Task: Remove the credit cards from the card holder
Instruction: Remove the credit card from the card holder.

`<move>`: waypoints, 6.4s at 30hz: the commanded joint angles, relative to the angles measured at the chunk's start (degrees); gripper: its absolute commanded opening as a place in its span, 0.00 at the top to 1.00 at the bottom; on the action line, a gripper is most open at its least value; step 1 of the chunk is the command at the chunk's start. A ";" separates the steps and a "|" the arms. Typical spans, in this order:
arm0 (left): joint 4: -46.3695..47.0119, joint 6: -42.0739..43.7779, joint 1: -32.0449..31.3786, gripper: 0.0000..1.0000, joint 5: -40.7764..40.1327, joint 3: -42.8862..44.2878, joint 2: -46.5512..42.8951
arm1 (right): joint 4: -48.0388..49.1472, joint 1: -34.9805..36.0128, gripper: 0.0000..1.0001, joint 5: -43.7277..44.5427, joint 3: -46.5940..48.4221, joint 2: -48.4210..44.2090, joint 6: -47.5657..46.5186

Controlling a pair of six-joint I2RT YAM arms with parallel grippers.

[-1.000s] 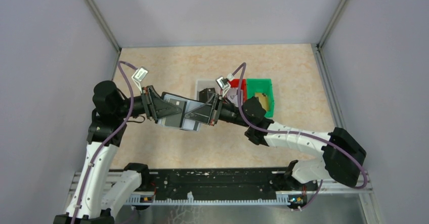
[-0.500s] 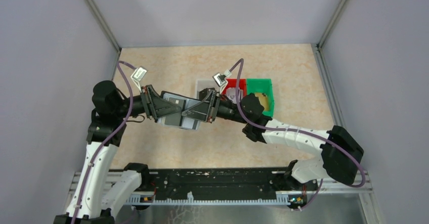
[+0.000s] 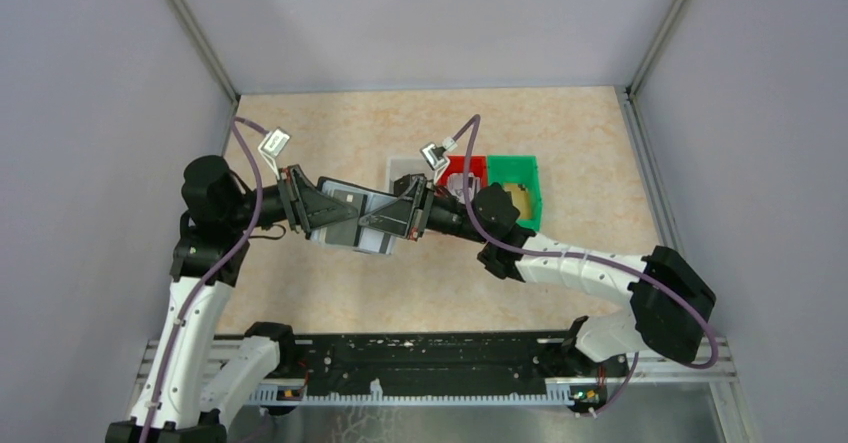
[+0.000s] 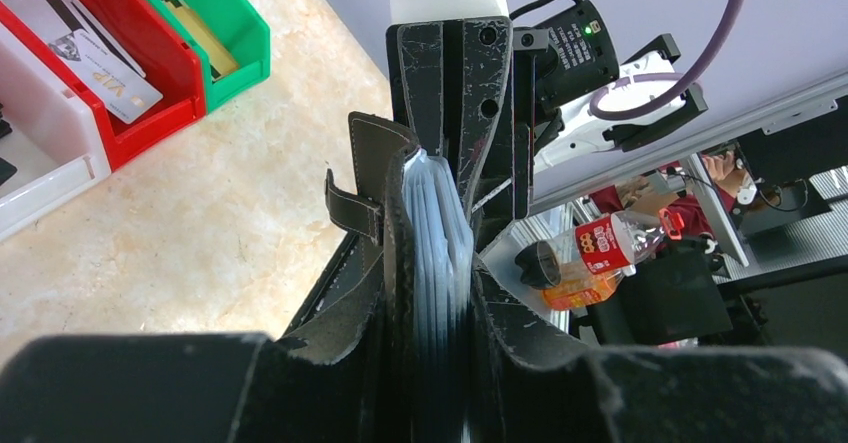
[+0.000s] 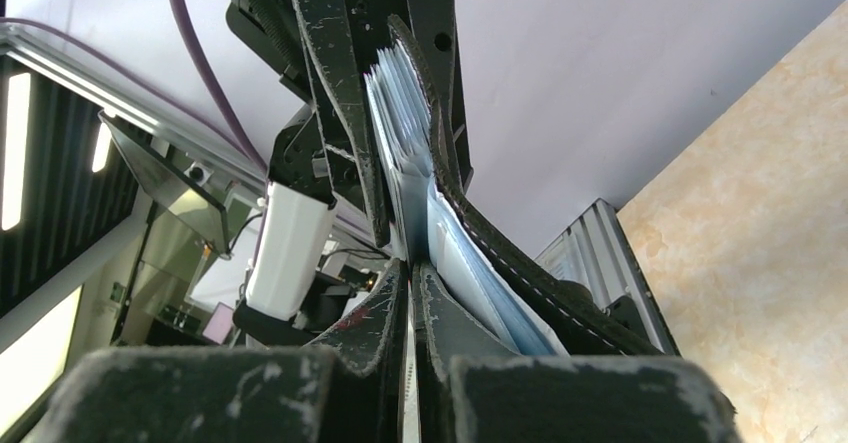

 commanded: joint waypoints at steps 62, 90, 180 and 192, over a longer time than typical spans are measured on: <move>-0.15 0.05 -0.62 0.94 3.98 3.90 1.02 | 7.36 0.62 0.77 2.63 -1.13 1.02 2.47; 0.37 -0.77 -0.62 0.63 3.57 5.24 1.26 | 11.84 0.67 1.00 4.63 -6.77 -2.82 2.17; 1.86 -2.50 -0.62 0.70 4.39 5.62 1.39 | 25.11 0.75 1.00 3.77 -9.58 -0.44 6.73; 2.45 -2.62 -0.62 0.84 4.62 5.87 1.56 | 21.26 -2.20 1.00 2.84 -13.35 -6.66 6.35</move>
